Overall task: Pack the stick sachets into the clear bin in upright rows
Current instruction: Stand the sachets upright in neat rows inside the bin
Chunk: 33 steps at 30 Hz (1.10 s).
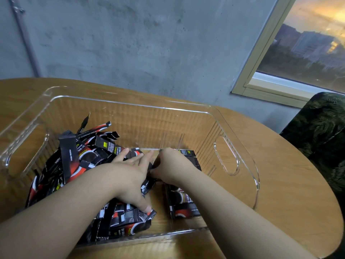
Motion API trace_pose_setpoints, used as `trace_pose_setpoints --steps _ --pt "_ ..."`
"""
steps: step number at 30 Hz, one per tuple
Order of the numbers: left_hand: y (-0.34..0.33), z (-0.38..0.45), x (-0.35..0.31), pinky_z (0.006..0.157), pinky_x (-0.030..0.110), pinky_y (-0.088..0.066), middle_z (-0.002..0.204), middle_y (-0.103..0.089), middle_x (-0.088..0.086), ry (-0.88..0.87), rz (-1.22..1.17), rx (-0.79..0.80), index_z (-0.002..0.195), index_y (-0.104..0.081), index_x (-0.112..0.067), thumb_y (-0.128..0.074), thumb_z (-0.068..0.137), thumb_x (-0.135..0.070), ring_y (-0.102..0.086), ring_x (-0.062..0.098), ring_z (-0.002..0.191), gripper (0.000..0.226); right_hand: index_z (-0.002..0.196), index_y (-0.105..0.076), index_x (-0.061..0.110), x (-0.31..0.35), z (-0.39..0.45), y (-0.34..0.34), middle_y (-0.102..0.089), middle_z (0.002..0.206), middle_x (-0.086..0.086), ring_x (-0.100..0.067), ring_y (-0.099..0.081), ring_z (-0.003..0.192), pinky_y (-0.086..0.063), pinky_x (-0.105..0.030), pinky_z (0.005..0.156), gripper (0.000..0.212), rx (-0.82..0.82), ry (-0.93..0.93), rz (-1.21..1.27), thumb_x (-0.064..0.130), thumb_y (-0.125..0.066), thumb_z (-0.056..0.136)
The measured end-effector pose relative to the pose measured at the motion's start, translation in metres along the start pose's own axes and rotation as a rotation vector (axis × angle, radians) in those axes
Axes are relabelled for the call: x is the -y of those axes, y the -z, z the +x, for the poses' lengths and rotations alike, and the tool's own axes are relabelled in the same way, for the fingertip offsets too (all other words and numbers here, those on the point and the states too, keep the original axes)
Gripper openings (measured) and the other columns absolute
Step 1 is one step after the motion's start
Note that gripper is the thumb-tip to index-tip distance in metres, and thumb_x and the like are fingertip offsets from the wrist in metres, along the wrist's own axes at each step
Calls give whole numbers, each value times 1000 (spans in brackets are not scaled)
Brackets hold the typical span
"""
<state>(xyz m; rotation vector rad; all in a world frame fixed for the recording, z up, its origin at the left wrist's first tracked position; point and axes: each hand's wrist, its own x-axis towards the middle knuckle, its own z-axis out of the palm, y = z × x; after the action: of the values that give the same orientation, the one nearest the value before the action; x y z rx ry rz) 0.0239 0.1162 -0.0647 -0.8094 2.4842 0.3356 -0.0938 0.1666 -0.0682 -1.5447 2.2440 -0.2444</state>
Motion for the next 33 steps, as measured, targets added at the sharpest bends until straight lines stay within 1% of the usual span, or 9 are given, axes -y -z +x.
trace_pose_setpoints --steps 3,9,15,19,22,25,29,31,33 --pt "1 -1 -1 110 39 23 161 7 4 1 3 15 141 37 -14 -62 76 -67 18 13 145 128 53 -38 10 1 5 0 -36 49 -2 -16 -33 44 -28 -24 43 39 -2 -77 86 17 -68 77" --pt "1 -2 0 109 38 24 156 26 2 -9 12 10 141 36 -11 -62 76 -67 19 11 144 130 69 -58 0 -7 -6 17 -39 56 -7 -18 -33 50 -29 -25 49 26 41 -89 165 21 -65 83" --pt "-1 -1 2 110 41 25 156 27 2 -17 41 25 143 33 -12 -60 76 -68 21 9 143 127 81 -67 7 -23 -49 62 -54 66 -1 -13 -48 56 -37 -22 50 19 169 -33 -213 24 -63 88" --pt "-2 2 3 113 44 24 157 25 -1 -17 56 38 147 25 -15 -59 76 -70 22 9 143 124 88 -64 18 -25 -65 74 -64 70 0 -8 -56 51 -41 -16 48 6 405 15 -304 23 -66 87" --pt "-2 1 2 113 43 24 157 24 -1 -19 68 33 148 24 -15 -59 76 -70 21 10 144 123 104 -62 21 -26 -68 69 -71 90 -5 -19 -66 70 -47 -22 53 19 553 41 -341 21 -67 86" --pt "-2 1 2 111 42 24 158 22 0 -21 68 22 148 24 -16 -60 75 -70 20 10 144 124 107 -66 18 -24 -68 60 -68 86 -3 -18 -61 72 -44 -24 57 20 640 57 -517 22 -64 88" --pt "-1 1 2 113 44 24 158 22 -1 -22 70 25 147 25 -18 -59 75 -70 20 10 144 123 108 -70 10 -24 -70 48 -69 95 -3 -19 -62 81 -50 -29 68 28 557 16 -707 27 -68 85" --pt "-1 2 2 112 44 24 158 22 -1 -24 70 25 147 25 -18 -59 76 -70 20 10 144 122 112 -67 13 -24 -71 47 -67 100 0 -19 -62 87 -52 -26 70 32 433 70 -658 26 -70 84" --pt "-2 3 3 112 43 24 158 21 -1 -26 72 20 148 25 -18 -59 75 -70 20 9 144 122 112 -65 21 -21 -70 46 -59 89 11 -9 -55 78 -41 -15 61 27 367 187 -460 24 -67 86"
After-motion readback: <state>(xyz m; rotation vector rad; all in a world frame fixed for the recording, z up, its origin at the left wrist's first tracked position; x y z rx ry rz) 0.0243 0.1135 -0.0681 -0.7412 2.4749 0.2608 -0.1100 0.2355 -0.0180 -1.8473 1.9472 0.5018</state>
